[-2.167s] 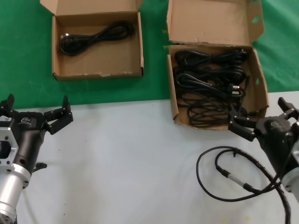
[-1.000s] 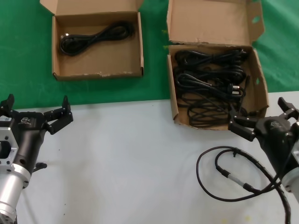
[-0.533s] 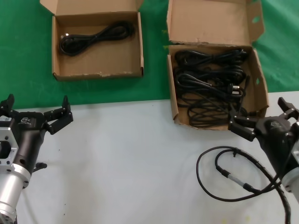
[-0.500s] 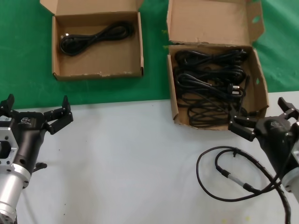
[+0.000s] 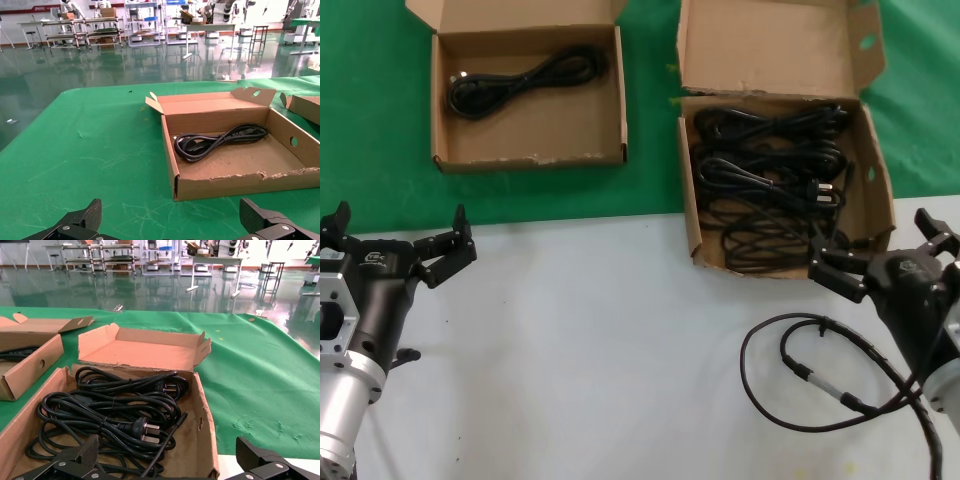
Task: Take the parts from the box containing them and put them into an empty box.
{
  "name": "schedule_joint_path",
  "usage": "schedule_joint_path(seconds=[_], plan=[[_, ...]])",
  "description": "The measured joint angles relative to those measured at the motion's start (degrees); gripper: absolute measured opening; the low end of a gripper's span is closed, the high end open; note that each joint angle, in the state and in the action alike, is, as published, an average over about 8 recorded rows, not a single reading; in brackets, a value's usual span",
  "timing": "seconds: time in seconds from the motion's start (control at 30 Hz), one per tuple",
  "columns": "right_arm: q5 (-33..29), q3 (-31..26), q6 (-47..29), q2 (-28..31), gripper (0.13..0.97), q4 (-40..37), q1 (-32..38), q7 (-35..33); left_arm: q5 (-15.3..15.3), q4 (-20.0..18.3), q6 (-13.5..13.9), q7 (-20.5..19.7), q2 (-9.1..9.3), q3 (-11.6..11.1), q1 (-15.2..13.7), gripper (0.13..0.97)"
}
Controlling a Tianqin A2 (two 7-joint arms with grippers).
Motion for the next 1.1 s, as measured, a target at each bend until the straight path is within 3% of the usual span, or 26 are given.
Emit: schedule_joint_path(seconds=[1.1], plan=[[0.0,0.0,0.0,0.0,0.966,0.0,0.0,0.0,0.0,0.0,0.0,0.0,0.00,0.0,0.0,0.966]])
